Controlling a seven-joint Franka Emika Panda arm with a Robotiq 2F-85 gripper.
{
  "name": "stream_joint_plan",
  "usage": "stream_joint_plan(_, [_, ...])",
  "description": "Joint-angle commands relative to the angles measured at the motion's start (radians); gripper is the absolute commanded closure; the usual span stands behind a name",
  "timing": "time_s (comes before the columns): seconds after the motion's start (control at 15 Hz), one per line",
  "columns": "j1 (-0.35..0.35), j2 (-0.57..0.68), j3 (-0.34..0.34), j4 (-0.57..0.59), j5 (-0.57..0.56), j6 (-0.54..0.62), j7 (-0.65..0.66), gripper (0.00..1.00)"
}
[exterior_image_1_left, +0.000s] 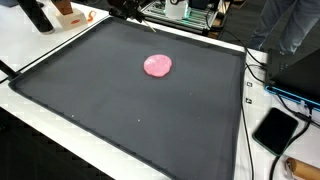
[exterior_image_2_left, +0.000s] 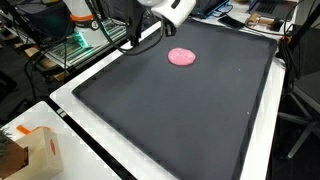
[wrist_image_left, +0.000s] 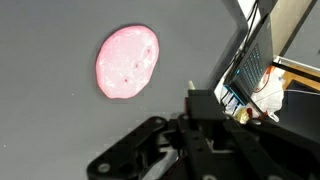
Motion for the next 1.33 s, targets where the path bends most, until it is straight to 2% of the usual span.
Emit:
stream_joint_plan(0.0, [-0.025,0.049,-0.005,0.009,0.029,-0.018,-0.068,0.97])
stream_joint_plan(0.4, [-0.048,0.11,-0.006,0.013,0.046,0.011,-0.107,0.97])
stream_joint_plan(1.27, [-0.058,0.172,0.001,0.018,0.057,0.111,-0.085,0.97])
